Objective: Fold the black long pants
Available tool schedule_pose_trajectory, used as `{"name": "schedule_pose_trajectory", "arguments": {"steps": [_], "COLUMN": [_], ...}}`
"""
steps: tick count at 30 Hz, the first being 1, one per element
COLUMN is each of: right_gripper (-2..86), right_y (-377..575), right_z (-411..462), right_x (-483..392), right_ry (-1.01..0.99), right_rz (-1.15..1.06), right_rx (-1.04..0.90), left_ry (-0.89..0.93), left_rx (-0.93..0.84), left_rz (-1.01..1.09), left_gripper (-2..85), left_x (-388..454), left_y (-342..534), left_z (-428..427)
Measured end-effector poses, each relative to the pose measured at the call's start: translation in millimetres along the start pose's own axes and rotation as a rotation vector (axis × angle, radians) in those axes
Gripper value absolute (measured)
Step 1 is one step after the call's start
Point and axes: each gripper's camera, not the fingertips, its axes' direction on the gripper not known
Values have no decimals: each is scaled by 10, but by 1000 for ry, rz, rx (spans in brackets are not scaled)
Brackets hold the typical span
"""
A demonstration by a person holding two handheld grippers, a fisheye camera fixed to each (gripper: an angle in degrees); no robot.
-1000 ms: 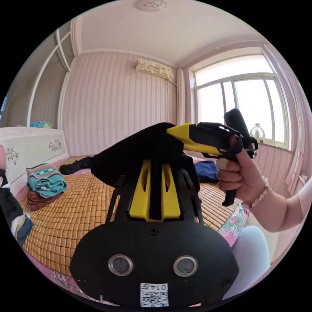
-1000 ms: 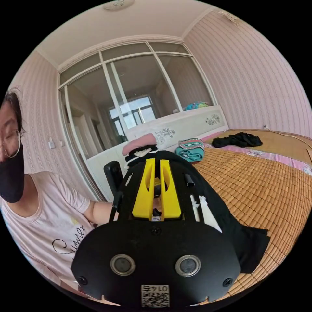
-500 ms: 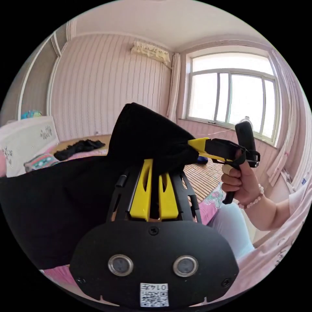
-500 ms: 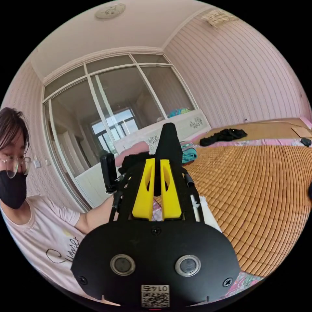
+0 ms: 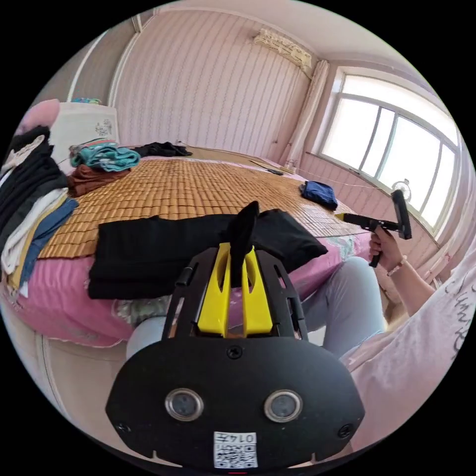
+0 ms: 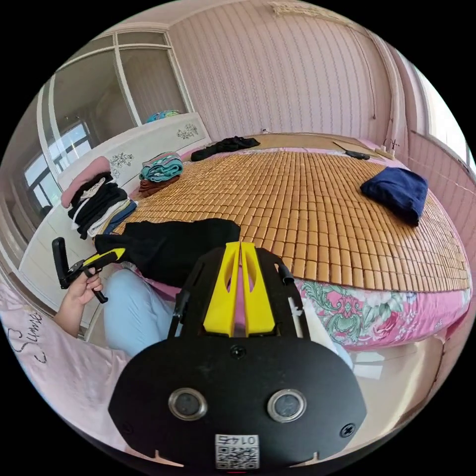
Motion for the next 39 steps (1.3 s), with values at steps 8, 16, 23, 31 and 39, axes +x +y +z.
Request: {"name": "schedule_pose_trajectory", "arguments": {"steps": [8, 16, 23, 31, 39], "right_gripper": [86, 153, 15, 7, 18], "right_y": [-681, -774, -921, -1212, -1153], "right_z": [927, 1740, 2083, 1292, -375], "right_x": [-2103, -3681, -3787, -2711, -552], "right_ry": [-390, -304, -303, -384, -81], "right_rz": [-591, -892, -864, -547, -99], "right_rx": [-168, -249, -359, -137, 169], "left_ry": [-292, -242, -286, -286, -335], "left_rx": [-88, -46, -39, 21, -89], "left_rz": [-212, -216, -204, -195, -132], "left_gripper": [107, 101, 114, 101, 106], "left_x": [-972, -1105, -1202, -1267, -1440], "left_y": [560, 725, 831, 825, 218], "left_z": [-456, -597, -743, -994, -520]}}
